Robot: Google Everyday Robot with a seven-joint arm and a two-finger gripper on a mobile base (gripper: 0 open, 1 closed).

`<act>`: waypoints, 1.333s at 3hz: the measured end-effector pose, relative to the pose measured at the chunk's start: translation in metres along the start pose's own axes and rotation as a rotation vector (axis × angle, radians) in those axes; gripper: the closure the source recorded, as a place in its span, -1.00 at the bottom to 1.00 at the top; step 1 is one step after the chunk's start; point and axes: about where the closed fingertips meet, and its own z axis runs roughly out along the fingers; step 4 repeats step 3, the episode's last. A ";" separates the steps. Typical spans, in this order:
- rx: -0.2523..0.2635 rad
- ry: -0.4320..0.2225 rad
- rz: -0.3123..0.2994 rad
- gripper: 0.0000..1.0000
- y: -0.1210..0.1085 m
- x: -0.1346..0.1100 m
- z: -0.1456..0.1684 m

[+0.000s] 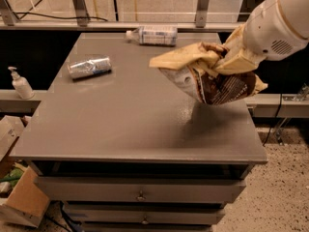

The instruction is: Pick brown chip bag

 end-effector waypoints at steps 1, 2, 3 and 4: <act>0.060 -0.107 0.004 1.00 -0.023 -0.014 -0.026; 0.106 -0.258 0.014 1.00 -0.037 -0.034 -0.052; 0.106 -0.258 0.013 1.00 -0.037 -0.034 -0.051; 0.106 -0.258 0.013 1.00 -0.037 -0.034 -0.051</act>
Offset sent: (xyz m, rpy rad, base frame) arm 0.0171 -0.0120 0.1087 0.3894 -0.2237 0.0342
